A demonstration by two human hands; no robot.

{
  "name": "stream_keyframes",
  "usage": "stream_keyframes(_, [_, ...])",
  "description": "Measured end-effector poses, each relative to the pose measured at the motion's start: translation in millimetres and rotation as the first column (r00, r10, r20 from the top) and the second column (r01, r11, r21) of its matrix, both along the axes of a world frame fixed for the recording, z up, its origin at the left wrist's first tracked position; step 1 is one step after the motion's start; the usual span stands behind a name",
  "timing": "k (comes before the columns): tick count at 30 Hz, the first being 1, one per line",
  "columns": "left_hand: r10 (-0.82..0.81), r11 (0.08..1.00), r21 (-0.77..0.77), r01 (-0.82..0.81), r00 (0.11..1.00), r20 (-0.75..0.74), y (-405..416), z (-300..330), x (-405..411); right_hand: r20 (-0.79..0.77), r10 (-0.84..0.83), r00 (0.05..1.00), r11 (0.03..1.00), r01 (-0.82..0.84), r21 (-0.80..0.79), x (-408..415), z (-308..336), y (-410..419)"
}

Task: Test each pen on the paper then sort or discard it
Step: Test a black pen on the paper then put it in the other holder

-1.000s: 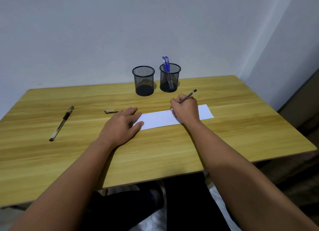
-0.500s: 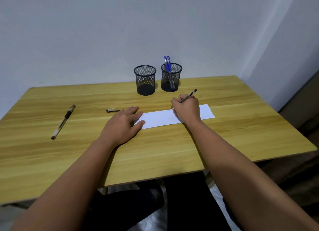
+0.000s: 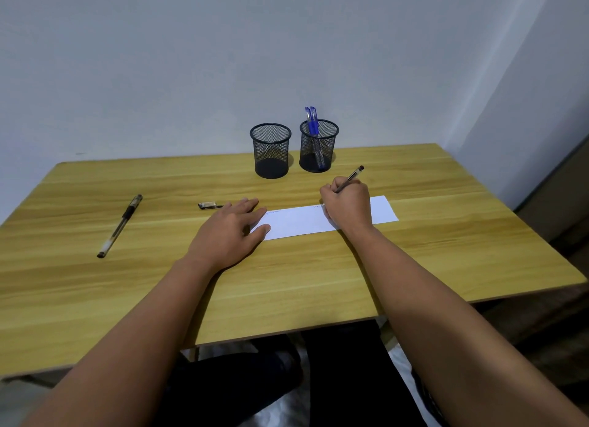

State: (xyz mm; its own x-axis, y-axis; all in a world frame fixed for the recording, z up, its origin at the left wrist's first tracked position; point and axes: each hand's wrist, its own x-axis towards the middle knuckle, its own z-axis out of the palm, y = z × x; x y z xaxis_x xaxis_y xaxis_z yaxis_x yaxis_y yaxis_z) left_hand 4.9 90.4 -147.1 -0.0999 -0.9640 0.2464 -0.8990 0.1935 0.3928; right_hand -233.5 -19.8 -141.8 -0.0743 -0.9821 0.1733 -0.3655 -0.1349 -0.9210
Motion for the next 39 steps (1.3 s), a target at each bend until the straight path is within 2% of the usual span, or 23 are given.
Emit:
stream_keyframes(5, [0.002,1.000,-0.008,-0.002,1.000,0.002,0,0,0,0.005,-0.057,0.998,0.998,0.057,0.007,1,4,3])
stream_keyframes(10, [-0.004,1.000,-0.013,0.004,1.000,0.005,-1,-1,1,0.240,-0.149,0.959,0.986,0.128,0.102,-9,17,4])
stream_keyframes(15, [-0.005,1.000,-0.029,0.006,1.000,0.026,-1,-1,0,0.354,-0.114,0.928,0.985,0.059,0.162,-13,22,1])
stream_keyframes(18, [-0.004,0.999,-0.040,0.005,0.999,0.038,1,1,-1,0.410,-0.035,0.911,0.964,-0.078,0.256,-12,28,1])
stream_keyframes(20, [0.004,0.996,-0.093,-0.001,0.999,0.032,3,3,1,0.395,0.034,0.918,0.964,-0.134,0.229,-10,37,2])
stream_keyframes(25, [0.034,0.930,-0.365,-0.032,0.999,-0.001,2,19,12,0.211,0.045,0.976,0.998,-0.052,0.029,-4,61,5])
stream_keyframes(27, [0.129,0.932,-0.342,-0.117,0.992,0.013,0,27,25,0.228,0.079,0.970,0.995,-0.091,0.045,0,67,10])
stream_keyframes(30, [0.277,0.944,-0.218,-0.247,0.953,0.120,-2,32,50,0.306,0.170,0.937,0.966,-0.220,0.136,9,75,20])
stream_keyframes(34, [0.290,0.955,-0.007,-0.297,0.926,0.241,-2,31,68,0.353,0.246,0.903,0.948,-0.300,0.107,23,74,29])
stream_keyframes(39, [0.312,0.950,-0.009,-0.312,0.945,0.096,0,31,69,0.364,0.338,0.868,0.904,-0.407,0.131,34,68,39])
